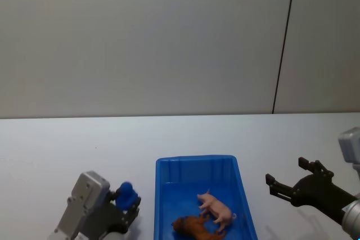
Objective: Pick up the two dolls from the table and place them into the box.
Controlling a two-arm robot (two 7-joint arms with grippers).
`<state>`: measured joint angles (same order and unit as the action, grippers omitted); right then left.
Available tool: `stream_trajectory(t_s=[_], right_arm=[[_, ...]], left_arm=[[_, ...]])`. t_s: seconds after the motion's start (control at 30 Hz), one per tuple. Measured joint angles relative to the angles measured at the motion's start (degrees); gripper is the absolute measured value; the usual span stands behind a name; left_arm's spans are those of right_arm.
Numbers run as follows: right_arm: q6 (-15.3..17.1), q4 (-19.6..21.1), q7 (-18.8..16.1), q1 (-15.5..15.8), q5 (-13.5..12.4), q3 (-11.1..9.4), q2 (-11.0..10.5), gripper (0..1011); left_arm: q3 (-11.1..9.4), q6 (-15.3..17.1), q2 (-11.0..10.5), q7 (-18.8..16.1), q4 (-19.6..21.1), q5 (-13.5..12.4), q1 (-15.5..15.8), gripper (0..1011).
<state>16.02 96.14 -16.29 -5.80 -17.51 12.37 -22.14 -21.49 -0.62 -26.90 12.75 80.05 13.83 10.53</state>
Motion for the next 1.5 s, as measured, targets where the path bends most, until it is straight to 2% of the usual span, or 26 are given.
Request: stream_trajectory(t_s=[0.17,0.37,0.43,0.8,1.0,1.1,1.5], right_arm=[[0.0,0.0,0.0,0.0,0.0,0.0,0.0,1001],[0.0,0.0,0.0,0.0,0.0,0.0,0.0,1001],[0.0,0.0,0.0,0.0,0.0,0.0,0.0,1001],[0.0,0.0,0.0,0.0,0.0,0.0,0.0,1001],[0.0,0.0,0.0,0.0,0.0,0.0,0.0,1001],[0.0,0.0,0.0,0.0,0.0,0.0,0.0,1001],[0.0,0.0,0.0,0.0,0.0,0.0,0.0,1001]], left_arm=[[0.0,-0.5,0.7,0.8,1.0,-0.9,0.9,437],[-0.9,-1.0,2.5,2.5,1.8,-2.2,2.5,393],[-1.2,-1.1,3.0,3.0,1.8,-2.6,2.8,422],[-3.7,-2.1,6.8,6.4,1.0,-4.3,5.0,793],[-4.4,-2.9,8.0,7.7,0.3,-4.5,5.7,964],[-4.5,-3.2,8.2,8.2,0.1,-4.5,6.0,1001],[-4.4,-5.3,8.8,10.1,-0.6,-3.7,6.8,1001]])
